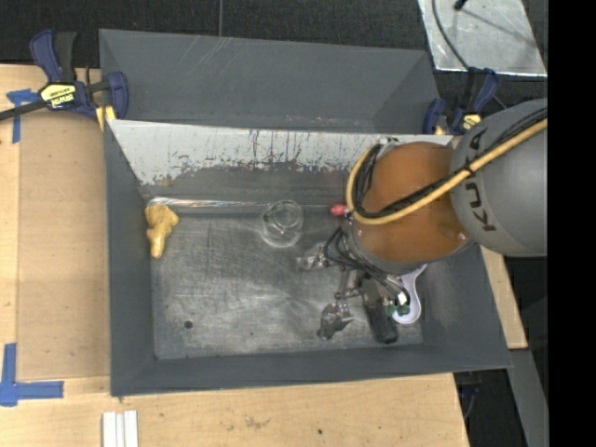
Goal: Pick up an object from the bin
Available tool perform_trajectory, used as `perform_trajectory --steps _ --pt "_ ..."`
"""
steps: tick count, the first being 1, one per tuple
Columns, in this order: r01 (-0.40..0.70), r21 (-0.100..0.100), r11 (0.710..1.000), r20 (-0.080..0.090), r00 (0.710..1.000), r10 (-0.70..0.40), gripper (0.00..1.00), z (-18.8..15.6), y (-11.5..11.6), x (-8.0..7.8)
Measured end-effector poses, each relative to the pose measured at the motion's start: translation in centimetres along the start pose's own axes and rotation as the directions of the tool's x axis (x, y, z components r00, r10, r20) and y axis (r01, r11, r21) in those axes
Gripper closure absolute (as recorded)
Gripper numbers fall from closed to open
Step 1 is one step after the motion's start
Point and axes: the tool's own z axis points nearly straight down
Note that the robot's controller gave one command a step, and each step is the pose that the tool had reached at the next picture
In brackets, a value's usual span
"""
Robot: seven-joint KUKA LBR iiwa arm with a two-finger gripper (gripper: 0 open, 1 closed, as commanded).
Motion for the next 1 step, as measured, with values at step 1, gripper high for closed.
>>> perform_trajectory --steps 1 --pt "-0.047 0.001 0.999 -0.01 0.999 0.047 0.0 2.52 -2.1 -1.0"
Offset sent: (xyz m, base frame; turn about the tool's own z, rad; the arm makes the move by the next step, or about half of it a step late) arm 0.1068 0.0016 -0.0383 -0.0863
